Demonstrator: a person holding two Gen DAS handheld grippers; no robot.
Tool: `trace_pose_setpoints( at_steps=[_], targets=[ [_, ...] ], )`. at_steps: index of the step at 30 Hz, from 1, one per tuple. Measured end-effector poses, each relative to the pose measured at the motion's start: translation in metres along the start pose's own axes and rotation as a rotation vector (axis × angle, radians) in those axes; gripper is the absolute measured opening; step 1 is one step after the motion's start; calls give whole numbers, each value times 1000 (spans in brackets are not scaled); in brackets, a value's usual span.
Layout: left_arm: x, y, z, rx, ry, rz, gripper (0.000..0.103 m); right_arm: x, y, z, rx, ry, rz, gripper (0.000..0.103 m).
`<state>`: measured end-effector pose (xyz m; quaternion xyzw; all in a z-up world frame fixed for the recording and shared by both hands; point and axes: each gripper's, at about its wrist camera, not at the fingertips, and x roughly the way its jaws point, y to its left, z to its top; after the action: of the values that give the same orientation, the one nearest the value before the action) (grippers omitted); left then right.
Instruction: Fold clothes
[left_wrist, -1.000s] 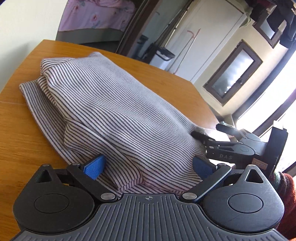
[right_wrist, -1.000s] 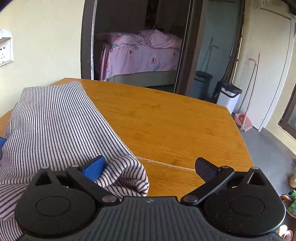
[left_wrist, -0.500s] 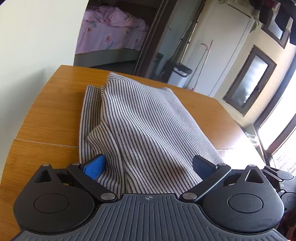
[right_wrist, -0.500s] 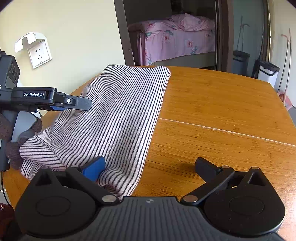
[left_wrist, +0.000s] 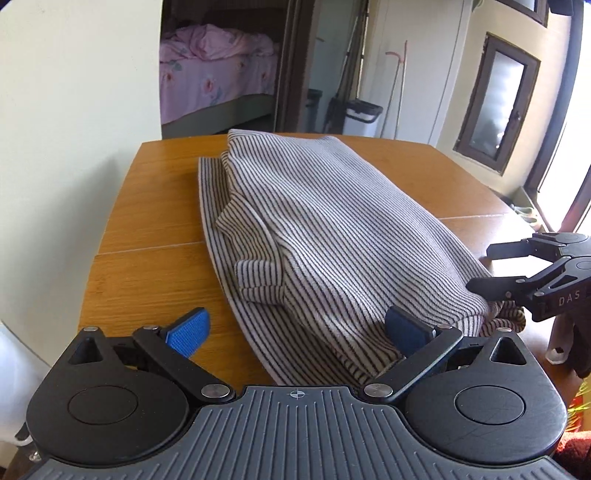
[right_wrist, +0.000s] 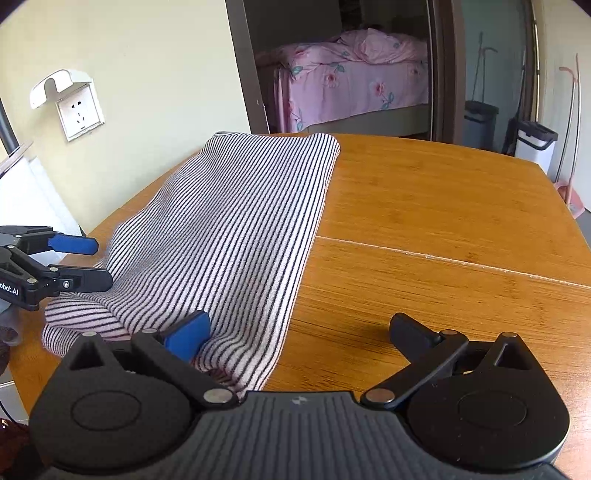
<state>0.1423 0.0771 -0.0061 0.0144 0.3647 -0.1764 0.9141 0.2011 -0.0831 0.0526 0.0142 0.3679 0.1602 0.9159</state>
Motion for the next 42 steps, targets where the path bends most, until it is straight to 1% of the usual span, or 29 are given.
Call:
trace_pose_setpoints(
  at_steps=[2, 5, 7, 10, 12, 14, 16, 19, 25, 27, 30, 33, 37, 42],
  targets=[
    [-1, -2, -1, 6, -4, 8, 103, 2, 0, 2, -18, -3, -22, 103],
    [-1, -5, -2, 15, -6, 10, 103, 6, 4, 5, -91, -23, -94, 103],
    [-3, -8, -2, 37, -13, 22, 103, 8, 8, 8, -140, -33, -133, 103],
    [-8, -9, -5, 83, -28, 41, 103, 2, 13, 8, -181, -51, -136, 103],
    [-12, -8, -7, 98, -32, 48, 103, -7, 14, 8, -181, -73, -126, 103],
    [-15, -5, -9, 95, -30, 49, 103, -14, 16, 8, -178, -88, -105, 103],
    [-16, -2, -10, 85, -28, 47, 103, -20, 20, 7, -176, -85, -66, 103],
    [-14, -1, -11, 74, -30, 45, 103, -19, 33, 1, -230, -75, -81, 103],
    [-4, 3, -8, 43, -26, 23, 103, 2, 29, 7, -228, -37, -109, 103],
    [2, 5, -6, 24, -22, 17, 103, 10, 30, 11, -252, -40, -120, 103],
    [10, 6, 0, 12, -26, 27, 103, 21, 27, 20, -273, -45, -116, 103],
    [22, 11, 8, -7, -25, 22, 103, 35, 23, 32, -308, -66, -125, 103],
    [38, 19, 24, -22, -20, 26, 103, 57, 10, 55, -284, -60, -134, 103],
    [56, 33, 43, -48, 1, 21, 103, 79, -3, 76, -249, -36, -120, 103]
  ],
)
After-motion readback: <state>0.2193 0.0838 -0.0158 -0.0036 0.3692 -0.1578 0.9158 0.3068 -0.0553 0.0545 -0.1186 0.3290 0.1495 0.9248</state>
